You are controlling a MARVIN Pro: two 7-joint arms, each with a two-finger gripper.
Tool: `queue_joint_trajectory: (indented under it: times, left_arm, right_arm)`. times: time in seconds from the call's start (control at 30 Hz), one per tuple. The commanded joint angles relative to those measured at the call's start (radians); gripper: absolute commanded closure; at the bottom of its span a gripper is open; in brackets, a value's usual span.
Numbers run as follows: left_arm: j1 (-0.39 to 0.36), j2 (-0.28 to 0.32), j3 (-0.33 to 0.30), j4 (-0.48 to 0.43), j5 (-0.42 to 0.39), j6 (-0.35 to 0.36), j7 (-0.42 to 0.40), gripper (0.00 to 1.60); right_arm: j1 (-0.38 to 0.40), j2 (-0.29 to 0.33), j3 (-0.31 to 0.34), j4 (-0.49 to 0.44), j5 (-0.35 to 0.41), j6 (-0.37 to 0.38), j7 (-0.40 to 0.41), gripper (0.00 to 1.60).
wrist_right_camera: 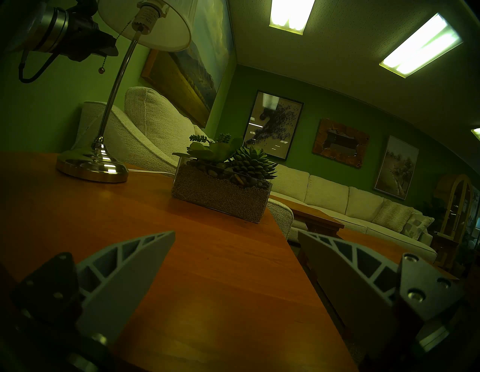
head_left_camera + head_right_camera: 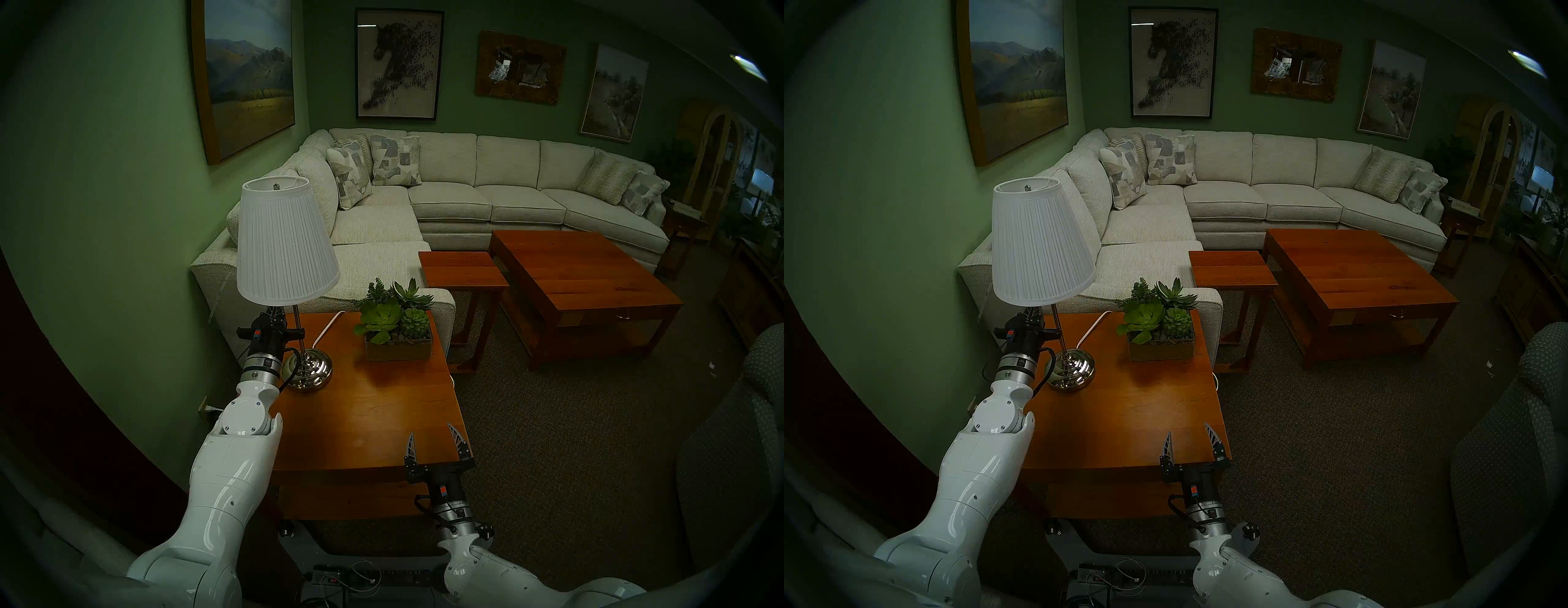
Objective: Pull on string to turn on lamp
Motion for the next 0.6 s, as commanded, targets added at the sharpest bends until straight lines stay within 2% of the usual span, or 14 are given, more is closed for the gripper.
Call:
queue_joint_trajectory:
  times: [0.0,0.13,0.3,0.43,0.57]
  left_arm:
    - [-0.026,0.006,-0.003,-0.032,0.003,-0.018,0.002,1.60]
    - [-0.002,0.006,0.002,-0.041,0.004,0.012,-0.004,1.60]
    - [0.010,0.002,0.011,0.002,-0.017,0.049,-0.038,1.60]
    - [-0.007,-0.006,0.019,0.102,-0.029,0.070,-0.053,1.60]
    - [-0.016,-0.010,0.028,0.171,-0.035,0.043,-0.065,1.60]
  right_arm:
    - [0.013,0.000,-0.002,-0.019,-0.004,-0.001,-0.011,0.00]
    - [0.012,0.000,-0.001,-0.021,-0.006,0.001,-0.014,0.00]
    - [0.013,0.003,-0.008,-0.022,-0.002,0.001,-0.015,0.00]
    - [0.013,0.000,-0.003,-0.019,-0.004,0.000,-0.012,0.00]
    - [0.013,0.000,-0.004,-0.020,-0.004,0.000,-0.013,0.00]
